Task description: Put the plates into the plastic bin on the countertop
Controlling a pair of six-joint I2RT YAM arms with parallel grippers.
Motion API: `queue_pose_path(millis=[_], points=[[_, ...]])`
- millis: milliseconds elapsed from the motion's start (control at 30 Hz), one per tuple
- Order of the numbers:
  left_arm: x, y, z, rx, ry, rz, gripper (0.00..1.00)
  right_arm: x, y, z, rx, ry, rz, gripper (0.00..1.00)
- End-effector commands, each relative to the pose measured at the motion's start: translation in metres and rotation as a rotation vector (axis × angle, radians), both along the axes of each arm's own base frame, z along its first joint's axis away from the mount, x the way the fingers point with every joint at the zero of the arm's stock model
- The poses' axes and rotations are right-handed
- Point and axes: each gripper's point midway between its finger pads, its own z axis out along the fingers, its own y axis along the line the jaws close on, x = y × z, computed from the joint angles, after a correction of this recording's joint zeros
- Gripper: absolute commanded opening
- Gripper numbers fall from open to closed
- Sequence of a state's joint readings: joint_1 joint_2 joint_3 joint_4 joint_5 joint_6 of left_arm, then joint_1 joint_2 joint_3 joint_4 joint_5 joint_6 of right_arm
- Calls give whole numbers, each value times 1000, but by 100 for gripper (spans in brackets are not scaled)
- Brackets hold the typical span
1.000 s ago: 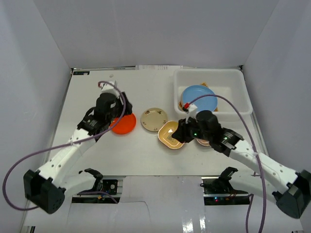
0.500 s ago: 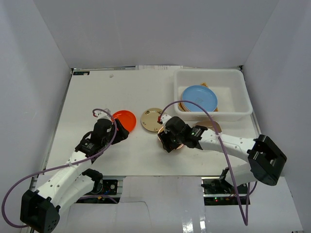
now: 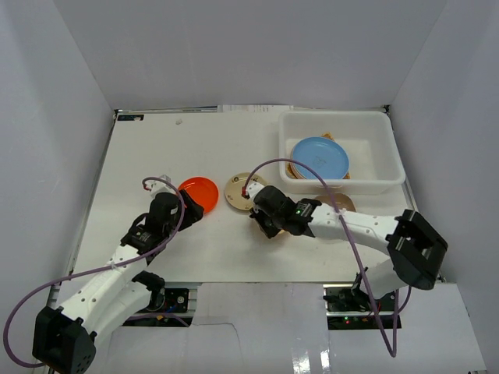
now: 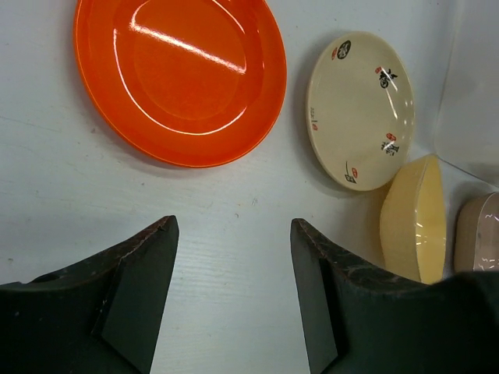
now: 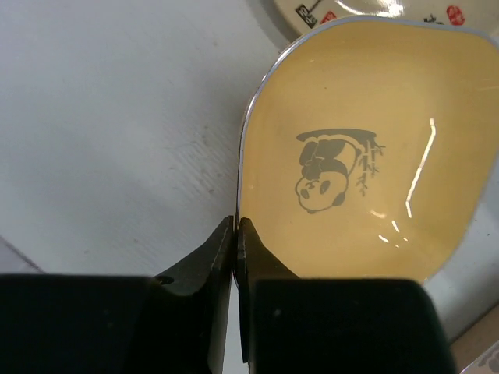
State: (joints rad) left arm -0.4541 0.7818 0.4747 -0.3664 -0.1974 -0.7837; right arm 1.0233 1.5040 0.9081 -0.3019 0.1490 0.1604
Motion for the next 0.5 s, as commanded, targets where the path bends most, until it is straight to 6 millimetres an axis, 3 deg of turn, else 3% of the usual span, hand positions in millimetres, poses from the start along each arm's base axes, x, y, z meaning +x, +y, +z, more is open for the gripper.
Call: queue_pose_path(millis=[0, 67, 100, 133, 233, 267, 333, 367, 433, 467], points=[[4, -4, 3, -34, -33, -4, 70, -8, 25, 72, 182, -64, 46, 8], [3, -14, 0, -67, -29, -45, 69, -7, 31, 108, 269, -108, 52, 8], [5, -20, 3, -90, -42, -65, 69, -2, 33, 145, 338, -168, 44, 8], [3, -24, -2, -98, -25, -86, 69, 1, 28, 159, 333, -195, 30, 8], [-4, -45, -2, -154, -16, -173, 66, 34, 6, 209, 303, -372, -72, 8], [-6, -50, -4, -159, -7, -184, 66, 55, -8, 216, 283, -402, -132, 8], [-16, -67, -3, -164, 2, -244, 65, 77, -19, 234, 301, -431, -153, 8], [-18, -70, -5, -158, 9, -239, 65, 106, -44, 232, 273, -443, -241, 8], [-30, -89, -6, -156, 18, -295, 65, 134, -67, 234, 245, -459, -309, 8], [-31, -95, -9, -148, 34, -292, 65, 158, -87, 223, 209, -446, -373, 8]])
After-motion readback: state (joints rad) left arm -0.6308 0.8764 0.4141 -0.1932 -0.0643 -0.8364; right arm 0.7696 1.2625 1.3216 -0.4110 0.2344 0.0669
